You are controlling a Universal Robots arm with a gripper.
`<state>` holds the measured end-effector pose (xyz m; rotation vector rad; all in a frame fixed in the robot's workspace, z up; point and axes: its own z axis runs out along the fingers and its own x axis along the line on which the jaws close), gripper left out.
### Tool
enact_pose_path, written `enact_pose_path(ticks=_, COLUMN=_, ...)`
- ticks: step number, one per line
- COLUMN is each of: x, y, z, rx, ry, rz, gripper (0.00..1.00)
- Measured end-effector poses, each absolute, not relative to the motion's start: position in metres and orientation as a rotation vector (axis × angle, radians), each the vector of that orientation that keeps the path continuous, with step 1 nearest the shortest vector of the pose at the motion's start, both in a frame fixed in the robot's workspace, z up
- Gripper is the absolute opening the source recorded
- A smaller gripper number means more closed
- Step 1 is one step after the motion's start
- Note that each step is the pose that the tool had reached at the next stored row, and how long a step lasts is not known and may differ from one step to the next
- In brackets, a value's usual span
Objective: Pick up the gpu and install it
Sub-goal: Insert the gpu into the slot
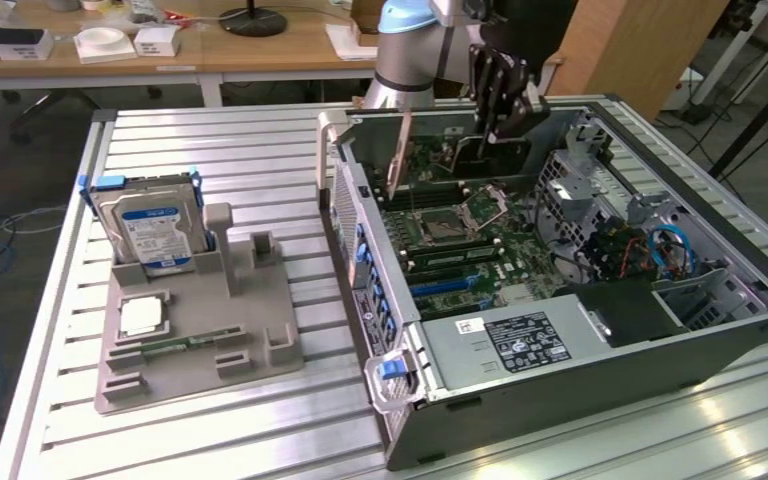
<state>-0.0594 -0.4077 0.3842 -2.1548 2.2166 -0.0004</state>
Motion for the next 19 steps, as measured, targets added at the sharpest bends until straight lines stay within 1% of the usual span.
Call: enact_pose_path(ticks=19, x=-0.059, y=-0.408, z=0.372, rx=-2.156, ry=2.215, rz=0.0, gripper=0.26)
